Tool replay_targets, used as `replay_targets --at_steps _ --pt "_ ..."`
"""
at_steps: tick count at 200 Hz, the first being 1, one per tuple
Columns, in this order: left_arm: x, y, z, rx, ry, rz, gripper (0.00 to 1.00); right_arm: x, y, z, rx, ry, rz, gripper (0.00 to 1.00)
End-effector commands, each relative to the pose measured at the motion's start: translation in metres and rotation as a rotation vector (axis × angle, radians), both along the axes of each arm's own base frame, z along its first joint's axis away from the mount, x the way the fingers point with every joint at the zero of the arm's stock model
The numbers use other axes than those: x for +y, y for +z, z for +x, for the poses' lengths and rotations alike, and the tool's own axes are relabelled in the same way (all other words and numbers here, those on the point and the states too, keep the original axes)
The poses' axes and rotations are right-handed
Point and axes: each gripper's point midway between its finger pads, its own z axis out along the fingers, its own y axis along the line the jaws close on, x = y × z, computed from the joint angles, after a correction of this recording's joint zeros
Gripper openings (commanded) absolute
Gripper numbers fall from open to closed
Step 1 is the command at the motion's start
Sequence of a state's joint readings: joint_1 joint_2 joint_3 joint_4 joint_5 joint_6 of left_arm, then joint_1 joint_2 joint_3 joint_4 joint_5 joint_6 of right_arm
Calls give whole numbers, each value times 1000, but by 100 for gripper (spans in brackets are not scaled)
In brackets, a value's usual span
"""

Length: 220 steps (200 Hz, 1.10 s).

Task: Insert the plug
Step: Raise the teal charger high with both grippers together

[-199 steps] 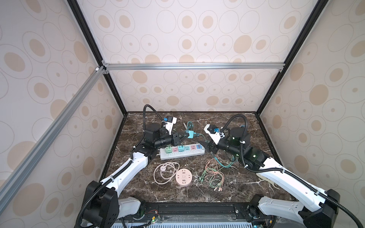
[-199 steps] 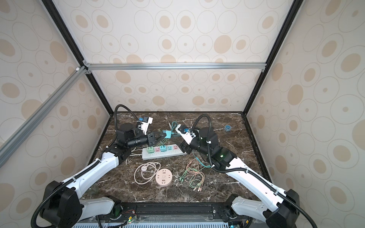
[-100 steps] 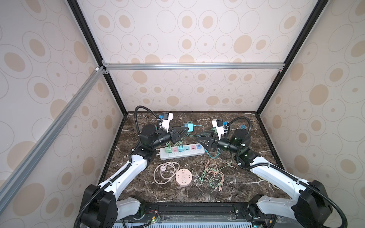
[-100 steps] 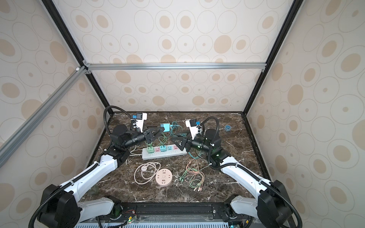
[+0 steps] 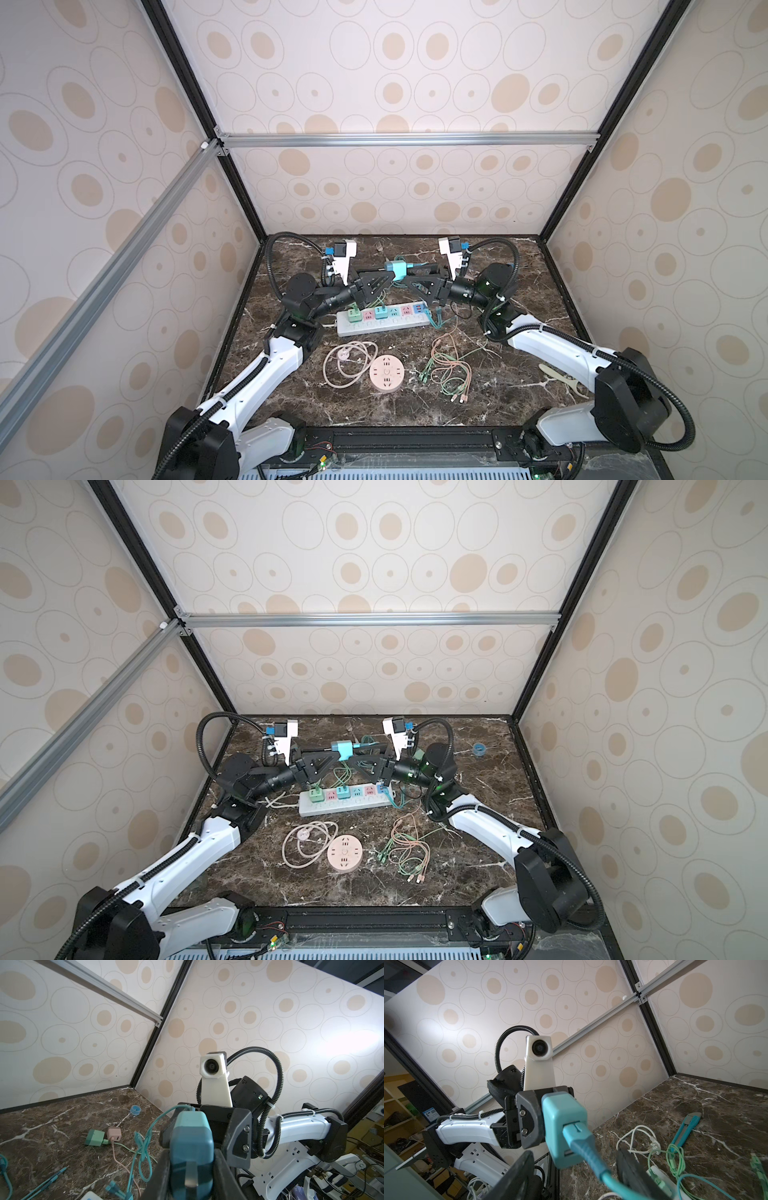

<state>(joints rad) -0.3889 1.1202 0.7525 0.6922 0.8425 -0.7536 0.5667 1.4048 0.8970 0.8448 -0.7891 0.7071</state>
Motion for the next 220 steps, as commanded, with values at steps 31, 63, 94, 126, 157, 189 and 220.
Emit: replay_targets --at_steps 31,63,94,126,157,189,220 --pt "1 21 -22 -93 -73 -81 0 8 32 -18 -91 84 68 64" --pt "0 22 -25 -98 -87 -88 0 12 37 -19 -101 98 79 60" --pt "2 23 -29 -111 -87 -89 0 18 39 -22 -104 120 88 57" --pt "4 25 -32 -121 -83 -92 0 19 44 -22 -103 136 123 51" --pt "4 25 -32 -128 -78 -92 0 20 47 -24 -103 157 144 45" --pt "4 25 -31 -131 -74 -92 0 20 48 -27 -109 164 144 38" --pt "5 23 -30 -127 -66 -90 0 20 49 -28 -117 160 137 29"
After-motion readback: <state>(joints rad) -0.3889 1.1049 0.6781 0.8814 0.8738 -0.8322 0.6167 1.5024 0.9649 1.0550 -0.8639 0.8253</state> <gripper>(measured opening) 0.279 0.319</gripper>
